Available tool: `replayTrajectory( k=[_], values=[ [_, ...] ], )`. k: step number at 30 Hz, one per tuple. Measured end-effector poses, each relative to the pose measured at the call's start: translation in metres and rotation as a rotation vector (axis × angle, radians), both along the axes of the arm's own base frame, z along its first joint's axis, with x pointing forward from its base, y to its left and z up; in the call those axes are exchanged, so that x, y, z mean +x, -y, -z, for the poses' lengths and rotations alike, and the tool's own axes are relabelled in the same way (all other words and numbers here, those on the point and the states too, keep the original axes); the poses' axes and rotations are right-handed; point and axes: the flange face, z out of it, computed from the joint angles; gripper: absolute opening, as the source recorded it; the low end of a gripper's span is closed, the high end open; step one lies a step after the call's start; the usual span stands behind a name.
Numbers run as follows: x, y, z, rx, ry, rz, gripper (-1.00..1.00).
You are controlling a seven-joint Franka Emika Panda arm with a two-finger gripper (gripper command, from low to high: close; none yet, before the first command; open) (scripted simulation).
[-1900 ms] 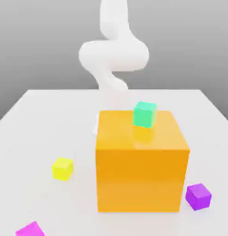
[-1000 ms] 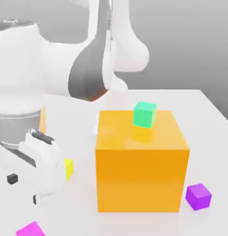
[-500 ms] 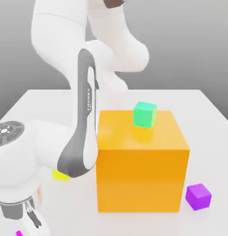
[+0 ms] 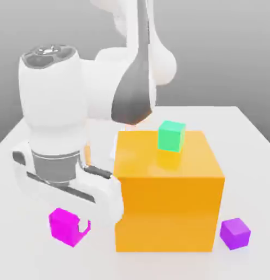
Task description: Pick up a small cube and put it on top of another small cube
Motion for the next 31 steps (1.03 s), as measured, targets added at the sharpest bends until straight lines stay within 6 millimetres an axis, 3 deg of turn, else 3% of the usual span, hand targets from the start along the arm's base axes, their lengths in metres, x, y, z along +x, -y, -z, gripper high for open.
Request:
replayTrajectory(
  k=[10,19,23,27,28,31],
  values=[
    [-0.072,-0.087,-0.087,0.001,-0.003,-0.484,-1.0],
    [-0.16,-0.143,-0.134,0.008,-0.005,-0.933,-1.0],
    [-0.199,-0.158,-0.142,0.012,-0.005,-1.124,-1.0],
    [-0.206,-0.16,-0.096,0.013,-0.005,-1.162,-1.0],
    [-0.207,-0.16,-0.086,0.014,-0.005,-1.164,1.0],
    [-0.207,-0.16,-0.086,0.014,-0.005,-1.164,1.0]
  ],
)
